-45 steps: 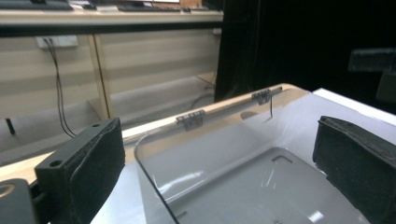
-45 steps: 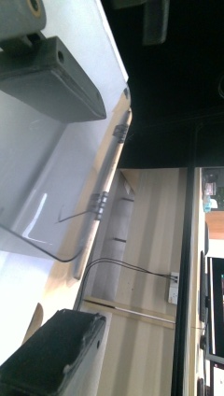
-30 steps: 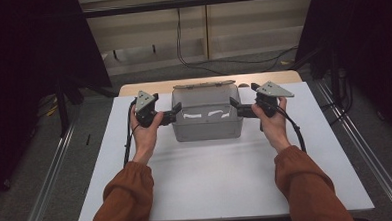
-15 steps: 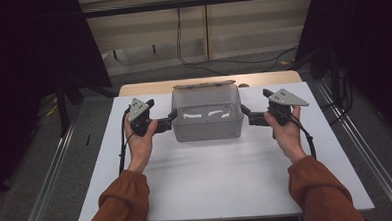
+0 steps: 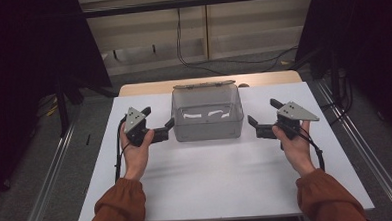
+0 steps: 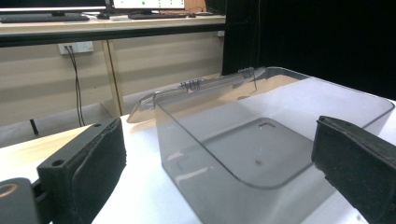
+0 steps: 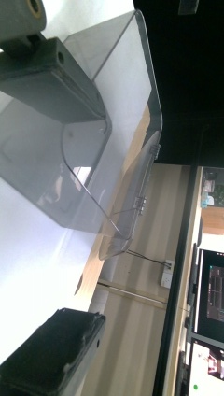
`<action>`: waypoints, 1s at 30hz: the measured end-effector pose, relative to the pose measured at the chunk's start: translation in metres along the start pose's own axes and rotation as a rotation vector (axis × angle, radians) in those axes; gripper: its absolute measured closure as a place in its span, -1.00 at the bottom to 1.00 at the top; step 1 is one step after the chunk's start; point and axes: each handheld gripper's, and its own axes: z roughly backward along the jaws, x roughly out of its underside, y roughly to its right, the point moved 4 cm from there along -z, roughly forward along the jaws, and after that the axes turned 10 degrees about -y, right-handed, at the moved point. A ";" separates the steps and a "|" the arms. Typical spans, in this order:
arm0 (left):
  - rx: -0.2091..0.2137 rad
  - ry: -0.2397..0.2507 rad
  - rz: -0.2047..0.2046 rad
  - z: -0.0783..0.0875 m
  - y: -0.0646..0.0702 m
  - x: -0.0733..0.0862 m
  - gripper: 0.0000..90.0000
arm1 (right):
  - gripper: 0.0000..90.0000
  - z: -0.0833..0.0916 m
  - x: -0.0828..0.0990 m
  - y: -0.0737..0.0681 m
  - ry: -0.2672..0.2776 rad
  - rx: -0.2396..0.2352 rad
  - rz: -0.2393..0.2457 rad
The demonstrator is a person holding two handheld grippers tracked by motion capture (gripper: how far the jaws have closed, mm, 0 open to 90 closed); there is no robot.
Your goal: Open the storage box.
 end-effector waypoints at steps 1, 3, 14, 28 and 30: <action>-0.008 0.004 -0.007 0.005 0.001 0.003 -0.93 | -0.93 0.005 0.003 0.000 0.003 0.009 0.005; -0.007 0.010 0.001 0.007 0.002 0.005 -0.93 | -0.93 0.008 0.005 0.000 0.002 0.018 0.004; -0.012 0.045 0.044 0.039 0.012 0.024 -0.93 | -0.93 0.038 0.022 -0.001 0.006 0.099 -0.013; -0.056 0.054 0.068 0.068 0.019 0.046 -0.93 | -0.94 0.071 0.041 0.002 0.004 0.143 -0.047; -0.062 0.063 0.088 0.074 0.019 0.049 -0.93 | -0.94 0.076 0.044 0.002 0.004 0.145 -0.054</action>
